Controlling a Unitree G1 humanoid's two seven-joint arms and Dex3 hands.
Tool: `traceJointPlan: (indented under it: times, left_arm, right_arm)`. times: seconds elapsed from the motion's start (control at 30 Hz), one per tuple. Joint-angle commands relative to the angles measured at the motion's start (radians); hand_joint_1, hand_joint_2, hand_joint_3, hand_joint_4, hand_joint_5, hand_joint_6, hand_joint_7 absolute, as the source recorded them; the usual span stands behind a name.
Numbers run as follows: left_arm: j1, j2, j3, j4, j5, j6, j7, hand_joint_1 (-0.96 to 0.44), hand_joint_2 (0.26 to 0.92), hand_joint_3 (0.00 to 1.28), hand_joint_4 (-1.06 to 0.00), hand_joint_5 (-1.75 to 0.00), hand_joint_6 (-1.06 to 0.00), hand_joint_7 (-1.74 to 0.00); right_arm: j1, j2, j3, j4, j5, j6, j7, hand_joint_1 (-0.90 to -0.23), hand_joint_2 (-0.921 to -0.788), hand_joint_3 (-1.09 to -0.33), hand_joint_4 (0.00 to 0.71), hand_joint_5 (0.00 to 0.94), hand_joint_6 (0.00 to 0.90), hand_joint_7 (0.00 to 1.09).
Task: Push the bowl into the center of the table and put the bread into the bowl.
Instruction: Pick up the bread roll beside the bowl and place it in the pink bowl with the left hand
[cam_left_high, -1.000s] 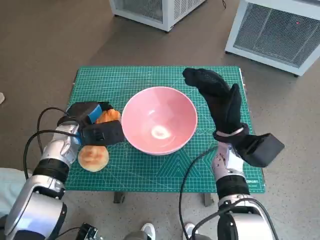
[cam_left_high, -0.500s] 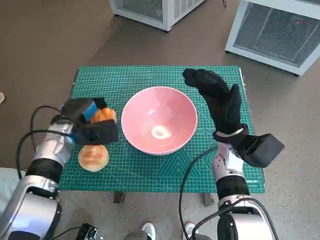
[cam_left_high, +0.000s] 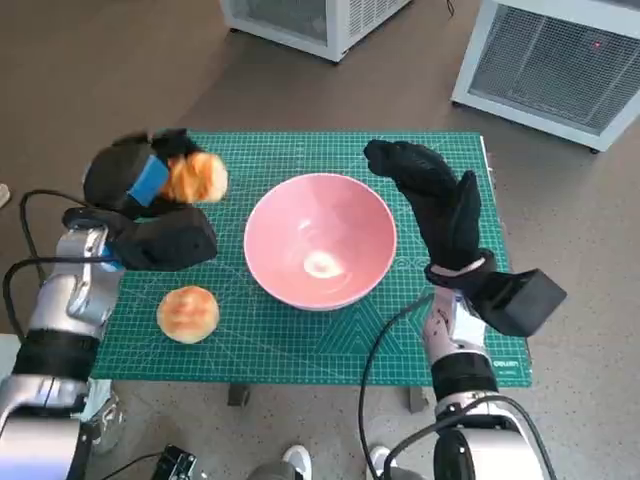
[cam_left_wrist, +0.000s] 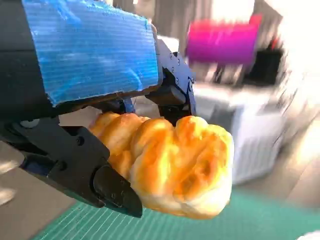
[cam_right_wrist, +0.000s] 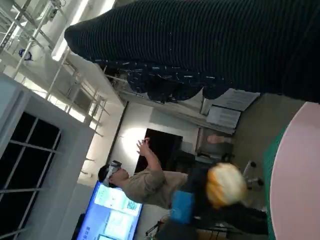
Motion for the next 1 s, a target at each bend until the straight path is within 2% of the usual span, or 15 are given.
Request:
traceJointPlan:
  times: [0.03, 0.23, 0.43, 0.67, 1.0]
  left_arm:
    - [0.104, -0.039, 0.063, -0.311, 0.026, 0.038, 0.071, 0.0, 0.916, 0.02, -0.77, -1.08, -0.68, -1.1]
    - [0.147, -0.081, 0.025, -0.406, 0.08, -0.004, 0.115, 0.0, 0.91, 0.01, -0.79, -1.07, -0.71, -1.07]
    - [0.154, -0.123, -0.03, -0.439, 0.092, -0.057, 0.07, 0.0, 0.919, 0.02, -0.77, -1.09, -0.67, -1.1]
    - [0.102, -0.172, -0.114, -0.36, 0.154, -0.045, -0.004, 0.0, 0.919, 0.03, -0.75, -1.13, -0.67, -1.1]
    - [0.033, -0.24, -0.185, -0.176, 0.184, -0.07, -0.009, 0.0, 0.919, 0.03, -0.75, -1.13, -0.67, -1.1]
  right_arm:
    - [0.029, -0.006, 0.0, 0.001, 0.014, 0.01, 0.018, -0.744, -0.921, -0.738, 0.218, 0.001, 0.007, 0.56]
    - [0.032, -0.007, -0.002, 0.001, 0.015, 0.008, 0.022, -0.742, -0.921, -0.737, 0.216, 0.0, 0.005, 0.56]
    - [0.033, -0.007, -0.003, 0.005, 0.014, 0.006, 0.023, -0.741, -0.921, -0.735, 0.216, 0.001, 0.006, 0.56]
    - [0.038, -0.007, -0.004, 0.004, 0.013, 0.004, 0.023, -0.739, -0.921, -0.734, 0.216, 0.001, 0.008, 0.56]
    - [0.047, -0.01, -0.005, -0.003, 0.014, 0.005, 0.022, -0.736, -0.921, -0.737, 0.215, 0.0, 0.005, 0.55]
